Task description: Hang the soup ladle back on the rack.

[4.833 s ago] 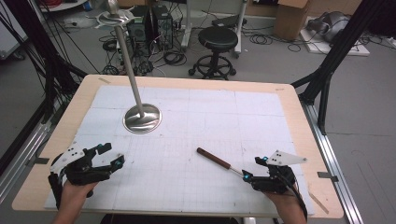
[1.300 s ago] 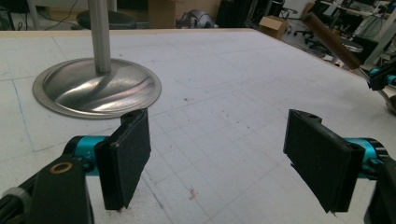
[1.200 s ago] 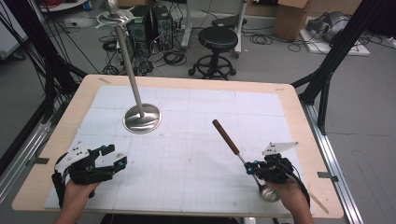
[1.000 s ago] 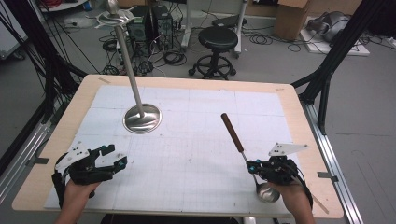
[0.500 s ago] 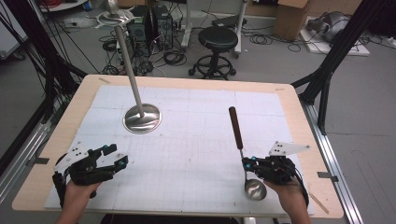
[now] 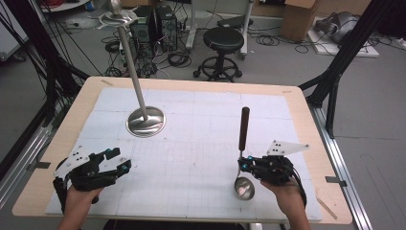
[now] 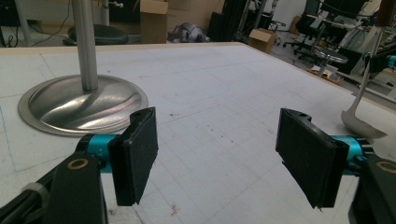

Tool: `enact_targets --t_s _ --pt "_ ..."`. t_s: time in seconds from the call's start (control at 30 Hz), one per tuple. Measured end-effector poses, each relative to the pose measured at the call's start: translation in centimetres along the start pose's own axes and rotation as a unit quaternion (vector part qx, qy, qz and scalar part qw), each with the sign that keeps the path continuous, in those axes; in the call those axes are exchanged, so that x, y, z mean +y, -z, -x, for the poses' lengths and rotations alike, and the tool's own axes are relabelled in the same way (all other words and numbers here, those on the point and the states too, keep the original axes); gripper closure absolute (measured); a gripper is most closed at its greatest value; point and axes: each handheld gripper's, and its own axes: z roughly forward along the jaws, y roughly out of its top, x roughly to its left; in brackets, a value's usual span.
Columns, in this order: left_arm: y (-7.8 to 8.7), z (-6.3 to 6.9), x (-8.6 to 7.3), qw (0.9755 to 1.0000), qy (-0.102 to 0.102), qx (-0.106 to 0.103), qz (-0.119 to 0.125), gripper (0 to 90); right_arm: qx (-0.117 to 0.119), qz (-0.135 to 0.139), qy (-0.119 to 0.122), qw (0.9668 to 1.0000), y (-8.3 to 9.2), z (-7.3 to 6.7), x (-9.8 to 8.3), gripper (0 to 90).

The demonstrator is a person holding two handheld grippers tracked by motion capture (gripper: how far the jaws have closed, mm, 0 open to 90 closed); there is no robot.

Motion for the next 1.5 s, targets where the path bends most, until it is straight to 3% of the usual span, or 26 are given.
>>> enact_targets --t_s 0.33,0.57,0.73,1.0,1.13,1.3,1.5 --pt "-0.1 0.6 0.6 0.9999 -0.007 -0.011 0.006 32.3 0.014 -0.004 0.005 0.9999 -1.3 -0.7 1.4 84.0" --pt "-0.7 1.1 1.7 0.9991 -0.015 -0.039 0.010 39.8 0.025 -0.014 0.015 0.9995 -2.3 -1.1 2.3 84.0" --pt "-1.9 2.1 3.4 0.9974 -0.030 -0.063 0.017 39.9 0.028 -0.016 0.016 0.9993 -2.8 -1.4 2.8 83.9" --pt "-5.1 5.6 6.4 0.9920 -0.081 -0.096 0.016 38.5 0.030 -0.021 0.017 0.9992 -3.7 -2.0 3.8 83.9" --pt "-6.7 7.1 7.7 0.9890 -0.092 -0.114 0.023 40.9 0.032 -0.023 0.022 0.9990 -4.1 -2.3 4.2 83.9" --pt "-8.6 8.5 9.0 0.9853 -0.102 -0.136 0.012 46.2 0.035 -0.025 0.024 0.9988 -4.5 -2.7 4.5 83.9" --pt "-11.3 10.8 10.1 0.9782 -0.119 -0.170 0.001 51.2 0.041 -0.026 0.027 0.9985 -5.1 -3.0 4.9 83.9"
